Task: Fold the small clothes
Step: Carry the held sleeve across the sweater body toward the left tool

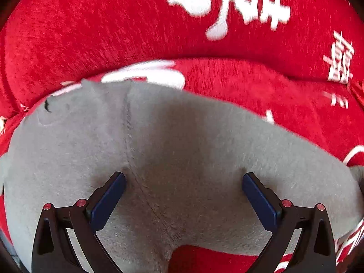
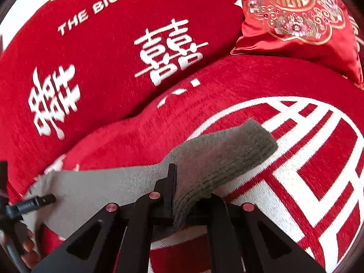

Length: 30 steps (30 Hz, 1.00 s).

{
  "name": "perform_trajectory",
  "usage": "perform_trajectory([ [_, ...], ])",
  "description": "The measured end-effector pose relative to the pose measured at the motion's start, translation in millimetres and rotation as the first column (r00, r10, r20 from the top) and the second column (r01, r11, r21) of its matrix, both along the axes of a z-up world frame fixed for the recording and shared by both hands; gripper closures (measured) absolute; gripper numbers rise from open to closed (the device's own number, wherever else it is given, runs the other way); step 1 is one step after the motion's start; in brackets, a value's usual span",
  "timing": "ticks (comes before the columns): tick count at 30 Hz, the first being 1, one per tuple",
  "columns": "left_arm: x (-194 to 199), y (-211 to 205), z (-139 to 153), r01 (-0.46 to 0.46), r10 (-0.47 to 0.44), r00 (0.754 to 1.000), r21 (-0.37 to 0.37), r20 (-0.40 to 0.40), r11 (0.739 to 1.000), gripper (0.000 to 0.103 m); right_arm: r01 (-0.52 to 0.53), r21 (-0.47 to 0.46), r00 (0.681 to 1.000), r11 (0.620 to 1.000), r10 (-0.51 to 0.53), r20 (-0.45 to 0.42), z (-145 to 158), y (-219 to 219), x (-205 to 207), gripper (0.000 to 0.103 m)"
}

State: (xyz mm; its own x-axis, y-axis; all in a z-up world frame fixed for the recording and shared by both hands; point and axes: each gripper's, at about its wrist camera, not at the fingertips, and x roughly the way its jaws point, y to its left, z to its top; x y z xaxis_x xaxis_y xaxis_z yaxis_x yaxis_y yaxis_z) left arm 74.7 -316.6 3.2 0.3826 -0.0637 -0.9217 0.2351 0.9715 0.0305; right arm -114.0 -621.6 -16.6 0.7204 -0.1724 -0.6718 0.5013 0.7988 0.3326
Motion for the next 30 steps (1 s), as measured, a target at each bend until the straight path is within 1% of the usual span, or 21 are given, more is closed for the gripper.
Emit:
perform_trajectory([
  [1,-2,-2,1,0.014,-0.014,1.000,0.008,0.021,1.000,0.000,0.001,0.021,1.000,1.000,-0.001,-0.007,-3,-4,3,0.097],
  [2,-4,-2,1,0.024,-0.025,0.999,0.015,0.026,1.000,0.000,0.006,0.073,1.000,0.997,-0.006,-0.003,-8,-12,2,0.095],
  [4,-3,-2,1,0.035,-0.035,0.999,0.014,0.022,0.999,0.000,0.017,0.132,0.999,0.991,-0.020,0.026,-12,-23,-3,0.089],
  [6,-2,0,-1,0.036,-0.036,0.999,0.002,0.017,0.999,0.000,0.040,0.171,0.998,0.985,-0.049,0.048,-14,-34,-10,0.077],
  [8,-2,-1,0,0.038,-0.038,0.999,0.001,0.025,0.999,0.000,0.013,0.245,0.995,0.969,-0.037,0.095,-19,-44,-14,0.072],
  [10,-5,-2,0,0.039,-0.039,0.999,0.005,0.037,0.999,0.000,-0.004,0.288,0.992,0.958,-0.033,0.125,-20,-51,-15,0.072],
  [11,-6,-3,1,0.040,-0.040,0.998,0.005,0.042,0.999,0.000,-0.005,0.288,0.992,0.958,-0.031,0.121,-19,-52,-14,0.076],
  [12,-6,-3,1,0.041,-0.041,0.998,0.004,0.042,0.999,0.000,0.006,0.276,0.994,0.961,-0.036,0.103,-19,-53,-14,0.091],
  [13,-6,-2,2,0.042,-0.042,0.998,0.000,0.038,0.999,0.000,0.024,0.262,0.995,0.965,-0.048,0.085,-18,-54,-15,0.097],
  [15,-5,3,3,0.039,-0.039,0.999,-0.012,0.033,0.999,0.000,0.036,0.240,0.995,0.970,-0.058,0.086,-13,-53,-21,0.097],
  [17,-5,6,2,0.030,-0.029,0.999,-0.016,0.034,0.999,0.000,0.048,0.191,0.994,0.980,-0.065,0.084,-5,-48,-25,0.097],
  [19,-7,2,1,0.036,-0.036,0.998,0.006,0.054,0.999,0.000,0.056,0.132,0.995,0.990,-0.066,0.072,4,-39,-24,0.097],
  [20,-8,-2,2,0.050,-0.052,0.996,0.030,0.066,0.998,0.000,0.061,0.104,0.995,0.993,-0.069,0.069,11,-35,-23,0.097],
  [22,-9,-6,7,0.081,-0.086,0.993,0.057,0.076,0.995,0.000,0.068,0.084,0.994,0.994,-0.074,0.080,22,-31,-25,0.097],
  [25,-13,1,16,0.099,-0.098,0.993,-0.006,0.069,0.995,0.000,0.061,0.052,0.991,0.997,-0.067,0.115,46,-23,-30,0.097],
  [27,-17,10,25,0.086,-0.085,0.991,-0.015,0.100,0.996,0.000,0.051,0.023,0.991,0.998,-0.054,0.121,59,-16,-31,0.097],
  [30,-24,20,32,0.088,-0.085,0.989,-0.022,0.120,0.996,0.000,0.034,-0.006,0.991,0.999,-0.033,0.131,77,0,-29,0.097],
])
